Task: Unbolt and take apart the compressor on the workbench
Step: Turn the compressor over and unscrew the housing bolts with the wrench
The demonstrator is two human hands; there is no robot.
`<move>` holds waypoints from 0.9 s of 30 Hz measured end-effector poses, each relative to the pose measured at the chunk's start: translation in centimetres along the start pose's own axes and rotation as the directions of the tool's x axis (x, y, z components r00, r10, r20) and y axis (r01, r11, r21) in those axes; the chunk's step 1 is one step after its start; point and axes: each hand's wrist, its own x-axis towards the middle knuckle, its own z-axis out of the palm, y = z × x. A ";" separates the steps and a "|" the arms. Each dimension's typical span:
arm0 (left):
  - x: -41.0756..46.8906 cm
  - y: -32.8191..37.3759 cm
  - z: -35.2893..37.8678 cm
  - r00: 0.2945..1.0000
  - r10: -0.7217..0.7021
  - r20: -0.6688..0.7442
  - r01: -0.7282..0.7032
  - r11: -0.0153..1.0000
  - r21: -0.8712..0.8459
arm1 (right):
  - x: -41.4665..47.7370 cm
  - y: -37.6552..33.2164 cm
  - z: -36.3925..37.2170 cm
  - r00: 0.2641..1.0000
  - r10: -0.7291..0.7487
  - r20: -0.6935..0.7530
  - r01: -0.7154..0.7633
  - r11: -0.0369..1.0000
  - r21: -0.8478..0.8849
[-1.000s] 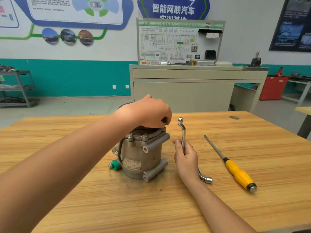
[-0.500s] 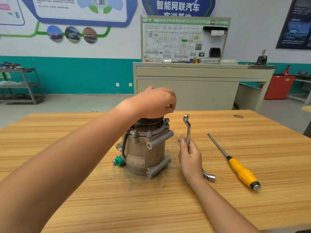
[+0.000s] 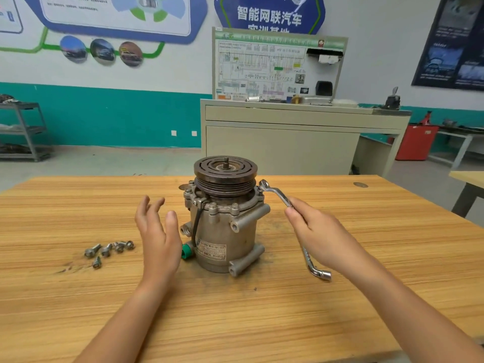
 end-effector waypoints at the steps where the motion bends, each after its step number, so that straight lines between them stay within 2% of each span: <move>1: -0.1 -0.1 0.1 1.000 0.020 0.004 -0.020 1.000 0.001 | 0.2 -0.4 -0.5 0.999 0.014 0.043 -0.010 0.996 -0.087; 5: -0.6 -0.7 0.1 0.994 0.072 0.086 -0.071 0.997 -0.014 | 1.5 -1.6 -1.8 0.994 0.079 0.081 -0.040 0.912 -0.408; 8: -1.0 -0.9 0.3 0.983 0.094 0.156 -0.093 0.996 -0.014 | 2.5 -2.8 -2.8 0.995 0.005 0.104 0.063 0.765 -0.641; 12: -1.2 -0.5 0.6 0.972 0.082 0.220 -0.078 0.997 -0.028 | 3.5 -4.3 -4.1 0.983 -0.022 0.182 0.163 0.560 -0.812; 15: -1.3 -0.5 0.6 0.971 0.066 0.228 -0.061 0.998 -0.030 | 4.0 -5.6 -4.6 0.958 0.004 0.285 0.257 0.423 -0.869; 17: -1.3 -0.6 0.6 0.971 0.056 0.231 -0.050 0.998 -0.033 | 4.2 -5.9 -4.9 0.944 0.002 0.329 0.303 0.388 -0.871; 19: -1.2 -0.7 0.6 0.971 0.044 0.236 -0.034 0.998 -0.044 | 4.4 -5.4 -5.1 0.942 -0.012 0.334 0.315 0.370 -0.874; 23: -1.3 -0.9 0.8 0.971 0.049 0.233 -0.037 0.998 -0.057 | 5.7 -2.9 -5.5 0.937 -0.070 0.342 0.348 0.228 -0.909; 25: -1.2 -0.9 1.0 0.974 0.030 0.225 -0.014 0.997 -0.075 | 7.2 -1.5 -5.2 0.941 -0.113 0.318 0.337 0.233 -0.912; 27: -1.1 -0.8 1.4 0.974 0.015 0.228 0.006 0.996 -0.092 | 9.3 -0.3 -4.1 0.942 -0.200 0.270 0.322 0.308 -0.895</move>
